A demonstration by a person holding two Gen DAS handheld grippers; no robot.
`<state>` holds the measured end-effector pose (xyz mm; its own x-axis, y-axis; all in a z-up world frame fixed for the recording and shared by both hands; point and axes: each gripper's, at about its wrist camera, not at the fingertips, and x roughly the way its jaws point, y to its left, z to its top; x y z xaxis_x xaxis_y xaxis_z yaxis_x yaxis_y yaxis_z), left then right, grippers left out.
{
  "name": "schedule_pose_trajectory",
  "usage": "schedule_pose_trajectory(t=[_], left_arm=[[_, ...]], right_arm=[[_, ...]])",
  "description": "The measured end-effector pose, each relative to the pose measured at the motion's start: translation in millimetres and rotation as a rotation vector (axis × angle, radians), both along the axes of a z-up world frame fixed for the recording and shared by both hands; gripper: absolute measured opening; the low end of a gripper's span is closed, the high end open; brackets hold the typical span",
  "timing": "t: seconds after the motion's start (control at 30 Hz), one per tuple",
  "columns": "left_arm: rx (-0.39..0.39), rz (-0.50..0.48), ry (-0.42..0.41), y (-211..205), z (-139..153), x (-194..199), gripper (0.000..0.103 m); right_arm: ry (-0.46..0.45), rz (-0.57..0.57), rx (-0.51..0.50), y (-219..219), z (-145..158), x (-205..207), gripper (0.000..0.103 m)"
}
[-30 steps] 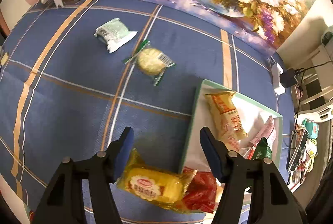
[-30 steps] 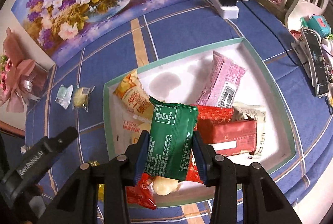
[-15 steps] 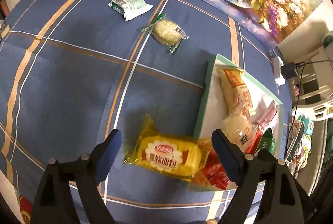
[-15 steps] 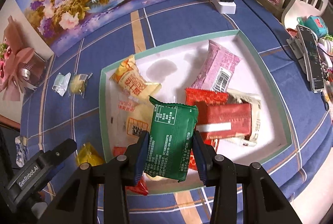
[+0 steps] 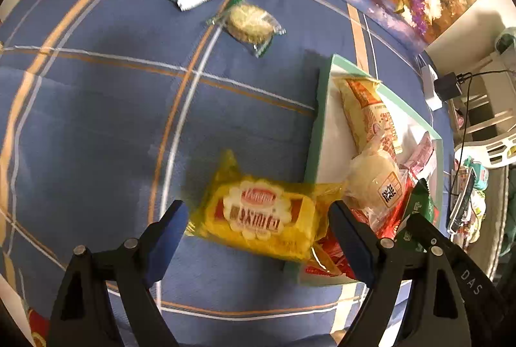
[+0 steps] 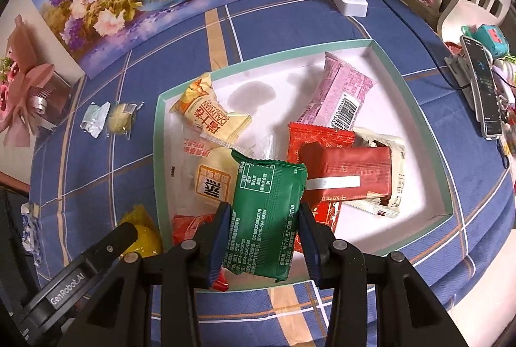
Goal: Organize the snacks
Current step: 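Carry the yellow packet and green packet into the white tray and open both tools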
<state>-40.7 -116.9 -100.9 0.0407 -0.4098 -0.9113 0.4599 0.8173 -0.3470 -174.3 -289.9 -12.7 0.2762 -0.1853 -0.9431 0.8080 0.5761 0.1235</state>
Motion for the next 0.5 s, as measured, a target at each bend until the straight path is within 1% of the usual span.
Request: schedule_pose_trajectory(t=[0.1, 0.17, 0.2, 0.27, 0.33, 0.37, 0.4, 0.43, 0.5], left_arm=[[-0.004, 0.007, 0.011, 0, -4, 2, 0.089], [-0.006, 0.001, 0.001, 0, -1, 2, 0.085], [-0.015, -0.005, 0.000, -1, 0, 1, 0.079], [-0.019, -0.010, -0.007, -2, 3, 1, 0.074], [-0.030, -0.014, -0.009, -3, 6, 1, 0.066], [-0.037, -0.014, -0.011, -3, 8, 1, 0.063], [-0.046, -0.014, -0.015, -3, 11, 1, 0.058], [-0.055, -0.016, -0.019, -3, 14, 1, 0.049], [-0.069, -0.018, -0.019, -4, 17, 1, 0.046]], right_arm=[[0.005, 0.000, 0.005, -2, -2, 1, 0.044], [0.009, 0.001, 0.006, -3, -3, 2, 0.044], [0.010, 0.001, 0.006, -3, -3, 2, 0.044], [0.010, 0.003, 0.005, -3, -2, 3, 0.044], [0.011, 0.005, 0.002, -3, -2, 3, 0.044], [0.012, 0.006, 0.001, -3, -2, 4, 0.044], [0.013, 0.007, 0.001, -3, -3, 4, 0.044], [0.013, 0.007, 0.001, -3, -3, 4, 0.044], [0.016, 0.008, 0.001, -3, -3, 5, 0.044]])
